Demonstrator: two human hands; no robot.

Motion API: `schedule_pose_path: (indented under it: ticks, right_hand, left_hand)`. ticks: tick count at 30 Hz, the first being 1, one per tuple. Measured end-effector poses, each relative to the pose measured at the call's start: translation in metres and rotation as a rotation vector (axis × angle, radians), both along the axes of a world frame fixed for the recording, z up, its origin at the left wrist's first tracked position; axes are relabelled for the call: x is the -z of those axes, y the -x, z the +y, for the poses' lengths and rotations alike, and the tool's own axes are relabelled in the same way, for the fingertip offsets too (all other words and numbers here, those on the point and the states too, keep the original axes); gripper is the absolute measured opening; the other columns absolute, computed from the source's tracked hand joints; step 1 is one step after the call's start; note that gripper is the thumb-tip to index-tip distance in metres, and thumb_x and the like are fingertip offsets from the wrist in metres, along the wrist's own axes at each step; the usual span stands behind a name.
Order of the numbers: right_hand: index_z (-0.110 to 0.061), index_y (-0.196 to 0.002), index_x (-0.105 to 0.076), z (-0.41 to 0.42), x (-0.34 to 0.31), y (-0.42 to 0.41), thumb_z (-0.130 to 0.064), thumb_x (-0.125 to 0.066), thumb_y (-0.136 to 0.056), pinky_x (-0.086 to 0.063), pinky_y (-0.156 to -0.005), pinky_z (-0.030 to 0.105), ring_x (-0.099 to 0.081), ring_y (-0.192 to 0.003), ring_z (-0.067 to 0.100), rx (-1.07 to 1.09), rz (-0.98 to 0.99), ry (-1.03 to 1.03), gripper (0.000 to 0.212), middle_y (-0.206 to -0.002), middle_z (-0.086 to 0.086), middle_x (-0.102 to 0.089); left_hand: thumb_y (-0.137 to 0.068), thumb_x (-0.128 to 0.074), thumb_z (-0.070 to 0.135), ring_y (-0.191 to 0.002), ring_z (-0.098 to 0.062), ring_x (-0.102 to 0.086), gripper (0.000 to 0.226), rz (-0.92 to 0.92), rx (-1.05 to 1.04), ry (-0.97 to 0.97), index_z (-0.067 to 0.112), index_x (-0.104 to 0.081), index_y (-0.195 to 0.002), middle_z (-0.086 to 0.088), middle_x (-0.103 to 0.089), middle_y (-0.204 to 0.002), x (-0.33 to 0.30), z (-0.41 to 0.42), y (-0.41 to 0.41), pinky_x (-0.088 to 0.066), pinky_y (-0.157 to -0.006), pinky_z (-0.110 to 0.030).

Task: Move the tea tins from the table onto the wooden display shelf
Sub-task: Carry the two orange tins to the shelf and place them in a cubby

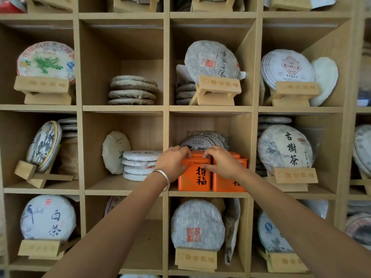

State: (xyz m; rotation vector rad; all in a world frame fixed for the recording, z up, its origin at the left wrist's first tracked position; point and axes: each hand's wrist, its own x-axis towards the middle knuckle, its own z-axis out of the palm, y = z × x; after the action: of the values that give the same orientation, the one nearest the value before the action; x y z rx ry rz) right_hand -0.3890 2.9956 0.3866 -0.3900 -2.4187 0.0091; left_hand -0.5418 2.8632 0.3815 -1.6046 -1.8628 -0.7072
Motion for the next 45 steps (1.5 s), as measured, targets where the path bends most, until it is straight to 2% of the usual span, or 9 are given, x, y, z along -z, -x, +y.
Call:
schedule_pose_path:
  ticks: [6, 10, 17, 21, 24, 45]
  right_hand:
    - [-0.024, -0.115, -0.056, -0.002, -0.002, -0.006, -0.038, -0.071, -0.083, -0.043, -0.092, 0.028, -0.05, -0.106, 0.01, -0.016, 0.04, 0.014, 0.039, -0.114, -0.005, -0.053]
    - [-0.024, -0.115, -0.056, 0.004, -0.011, -0.03, -0.037, -0.069, -0.084, -0.042, -0.092, 0.027, -0.049, -0.108, 0.009, 0.011, 0.09, -0.015, 0.035, -0.115, -0.004, -0.053]
    - [-0.018, -0.111, -0.056, 0.011, -0.014, -0.077, -0.037, -0.062, -0.086, -0.046, -0.085, 0.035, -0.053, -0.103, 0.02, 0.221, -0.099, -0.232, 0.032, -0.108, 0.002, -0.055]
    - [-0.012, -0.115, -0.055, 0.015, -0.012, -0.085, -0.033, -0.056, -0.089, -0.043, -0.091, 0.037, -0.052, -0.107, 0.025, 0.307, -0.211, -0.465, 0.033, -0.112, 0.007, -0.055]
    - [-0.012, -0.118, -0.055, 0.019, -0.011, -0.084, -0.032, -0.053, -0.092, -0.038, -0.098, 0.036, -0.052, -0.111, 0.024, 0.355, -0.229, -0.535, 0.033, -0.116, 0.006, -0.057]
    - [-0.014, -0.112, -0.056, 0.021, -0.011, -0.084, -0.031, -0.059, -0.09, -0.035, -0.101, 0.035, -0.052, -0.112, 0.023, 0.317, -0.184, -0.463, 0.028, -0.115, 0.004, -0.059]
  left_hand:
    - [-0.082, -0.063, 0.029, -0.099, -0.019, -0.052, 0.028, 0.009, 0.014, -0.009, 0.024, -0.055, -0.108, 0.0, -0.058, -0.106, 0.0, -0.001, -0.003, -0.048, -0.08, -0.034]
    - [-0.083, -0.061, 0.031, -0.103, -0.021, -0.053, 0.03, 0.068, 0.045, -0.01, 0.023, -0.055, -0.111, -0.001, -0.057, -0.11, -0.003, 0.007, -0.015, -0.046, -0.084, -0.033]
    - [-0.085, -0.058, 0.033, -0.105, -0.026, -0.054, 0.03, 0.157, 0.081, 0.009, 0.018, -0.056, -0.11, -0.006, -0.058, -0.11, -0.007, 0.044, -0.063, -0.043, -0.086, -0.037]
    - [-0.087, -0.057, 0.033, -0.107, -0.027, -0.053, 0.031, 0.184, 0.037, 0.042, 0.017, -0.054, -0.113, -0.008, -0.057, -0.114, -0.007, 0.059, -0.074, -0.044, -0.088, -0.04]
    - [-0.088, -0.056, 0.034, -0.105, -0.026, -0.054, 0.027, 0.182, 0.025, 0.046, 0.018, -0.055, -0.11, -0.006, -0.058, -0.111, -0.008, 0.063, -0.074, -0.044, -0.086, -0.038]
    - [-0.088, -0.059, 0.034, -0.101, -0.023, -0.056, 0.025, 0.113, 0.055, 0.087, 0.022, -0.055, -0.109, -0.002, -0.061, -0.108, -0.01, 0.062, -0.069, -0.048, -0.084, -0.037]
